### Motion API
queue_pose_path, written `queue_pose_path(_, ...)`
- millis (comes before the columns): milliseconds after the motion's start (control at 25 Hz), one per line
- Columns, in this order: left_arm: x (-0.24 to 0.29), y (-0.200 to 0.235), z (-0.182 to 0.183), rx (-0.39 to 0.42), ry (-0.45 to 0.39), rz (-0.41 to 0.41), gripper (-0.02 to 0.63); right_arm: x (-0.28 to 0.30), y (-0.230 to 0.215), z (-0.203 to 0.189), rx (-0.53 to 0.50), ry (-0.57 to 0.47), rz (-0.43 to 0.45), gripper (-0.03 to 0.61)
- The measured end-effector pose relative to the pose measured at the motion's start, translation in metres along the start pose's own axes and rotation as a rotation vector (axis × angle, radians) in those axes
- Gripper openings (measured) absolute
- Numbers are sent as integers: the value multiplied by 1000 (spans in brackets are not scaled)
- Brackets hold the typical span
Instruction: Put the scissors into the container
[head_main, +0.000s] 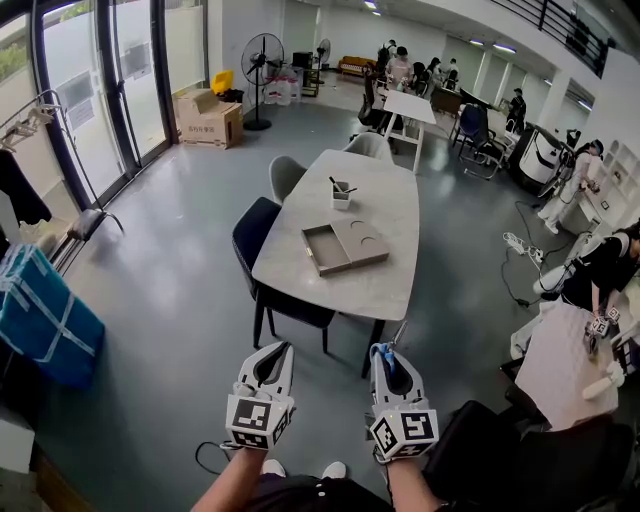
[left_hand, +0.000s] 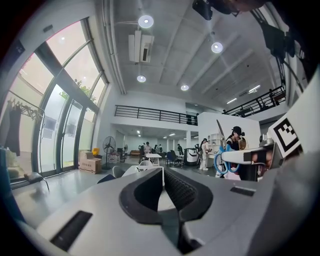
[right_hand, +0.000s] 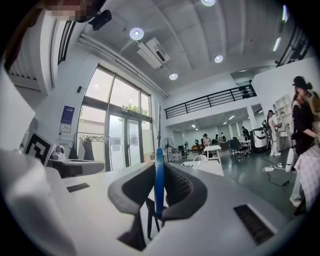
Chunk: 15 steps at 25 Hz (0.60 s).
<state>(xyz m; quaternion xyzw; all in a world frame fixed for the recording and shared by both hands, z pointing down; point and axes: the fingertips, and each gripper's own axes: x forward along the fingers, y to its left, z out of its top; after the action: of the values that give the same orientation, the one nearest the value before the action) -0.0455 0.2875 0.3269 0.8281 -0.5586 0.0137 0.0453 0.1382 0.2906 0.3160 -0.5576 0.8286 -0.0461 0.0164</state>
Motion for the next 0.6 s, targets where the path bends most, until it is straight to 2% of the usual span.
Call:
queue_pose_path(400,-1,33,-1,32,13,-79,21,11,32,-12,12,-8,-63,47)
queue_pose_path(600,10,45,-6,36,32,-89,21,16,34,-19,26,4,-94,46)
